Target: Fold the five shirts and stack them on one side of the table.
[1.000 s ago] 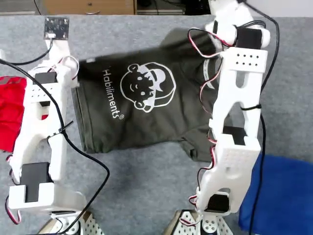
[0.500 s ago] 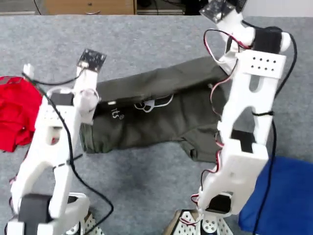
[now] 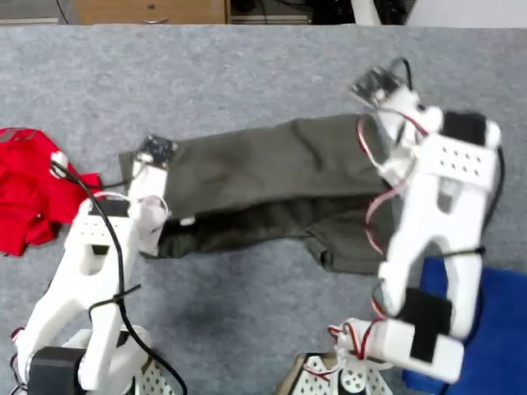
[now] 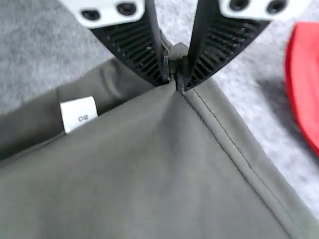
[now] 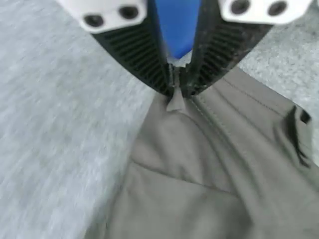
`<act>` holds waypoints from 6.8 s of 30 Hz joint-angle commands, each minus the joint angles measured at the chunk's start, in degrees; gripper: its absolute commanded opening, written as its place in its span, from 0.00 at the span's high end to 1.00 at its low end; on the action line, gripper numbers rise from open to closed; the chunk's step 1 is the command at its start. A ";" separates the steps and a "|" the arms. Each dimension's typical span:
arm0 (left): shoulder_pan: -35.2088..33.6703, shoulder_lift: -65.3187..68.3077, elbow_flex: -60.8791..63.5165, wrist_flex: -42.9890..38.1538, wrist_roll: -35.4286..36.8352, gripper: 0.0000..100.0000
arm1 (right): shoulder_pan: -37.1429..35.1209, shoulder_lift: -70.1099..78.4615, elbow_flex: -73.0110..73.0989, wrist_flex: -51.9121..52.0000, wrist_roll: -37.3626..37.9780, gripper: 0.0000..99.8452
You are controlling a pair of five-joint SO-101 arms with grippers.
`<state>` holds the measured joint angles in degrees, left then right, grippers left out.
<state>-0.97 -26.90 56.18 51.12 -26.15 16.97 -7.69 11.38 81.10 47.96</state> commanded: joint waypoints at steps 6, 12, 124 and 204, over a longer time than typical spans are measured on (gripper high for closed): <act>0.62 -1.80 0.62 -0.44 -0.09 0.98 | 7.96 -12.26 21.58 -8.97 3.96 1.00; 6.59 -1.80 2.11 2.73 -0.26 0.98 | 10.24 -14.99 25.98 -11.52 5.19 1.00; -12.75 -11.91 15.74 -32.70 21.27 0.98 | -26.42 29.67 -13.76 2.20 -29.45 0.98; -12.57 -4.35 11.78 -32.88 21.27 0.98 | -20.79 12.00 4.09 12.13 -24.35 0.98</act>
<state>-13.27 -31.30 70.68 19.30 -5.41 -4.75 12.26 17.89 91.03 23.08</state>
